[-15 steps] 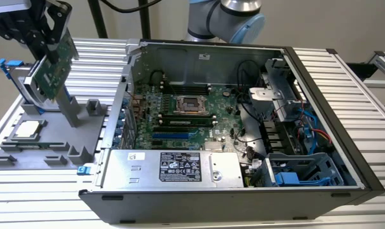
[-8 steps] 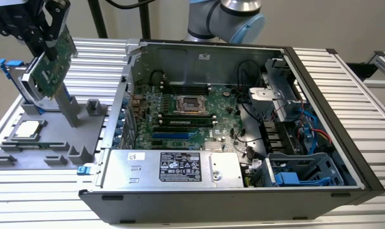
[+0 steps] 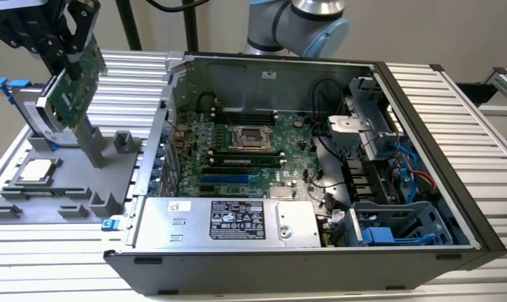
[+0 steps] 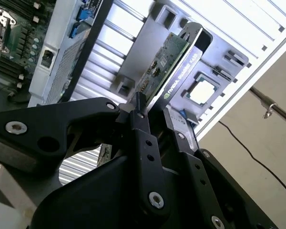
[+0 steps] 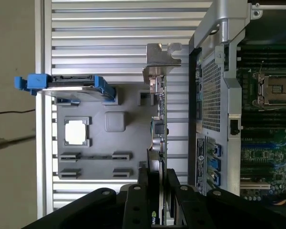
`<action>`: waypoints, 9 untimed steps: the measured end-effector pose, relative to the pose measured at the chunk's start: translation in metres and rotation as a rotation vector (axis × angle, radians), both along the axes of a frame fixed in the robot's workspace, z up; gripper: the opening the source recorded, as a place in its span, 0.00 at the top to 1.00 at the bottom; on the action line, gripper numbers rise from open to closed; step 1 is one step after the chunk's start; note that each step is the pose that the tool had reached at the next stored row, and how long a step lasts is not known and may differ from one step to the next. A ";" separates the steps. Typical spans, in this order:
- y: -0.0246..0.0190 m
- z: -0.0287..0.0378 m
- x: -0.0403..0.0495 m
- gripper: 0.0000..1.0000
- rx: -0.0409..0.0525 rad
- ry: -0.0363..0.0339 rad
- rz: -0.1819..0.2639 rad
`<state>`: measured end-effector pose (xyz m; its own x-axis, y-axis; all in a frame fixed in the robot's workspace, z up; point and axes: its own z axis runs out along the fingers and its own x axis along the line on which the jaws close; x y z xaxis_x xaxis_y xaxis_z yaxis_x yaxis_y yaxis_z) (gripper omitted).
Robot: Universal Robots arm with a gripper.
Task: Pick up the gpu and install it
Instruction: 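Pick up the gpu and move the gpu toward the slot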
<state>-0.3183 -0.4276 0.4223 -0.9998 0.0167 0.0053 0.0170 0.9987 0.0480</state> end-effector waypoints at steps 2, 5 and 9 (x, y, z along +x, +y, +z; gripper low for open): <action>0.0000 0.0000 0.0029 1.00 0.0000 0.0000 0.000; 0.0000 0.0000 0.0065 1.00 -0.0002 0.0000 0.000; 0.0000 0.0001 0.0102 1.00 -0.0005 0.0000 0.000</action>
<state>-0.3081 -0.4276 0.4224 -0.9998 0.0167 0.0053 0.0169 0.9987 0.0475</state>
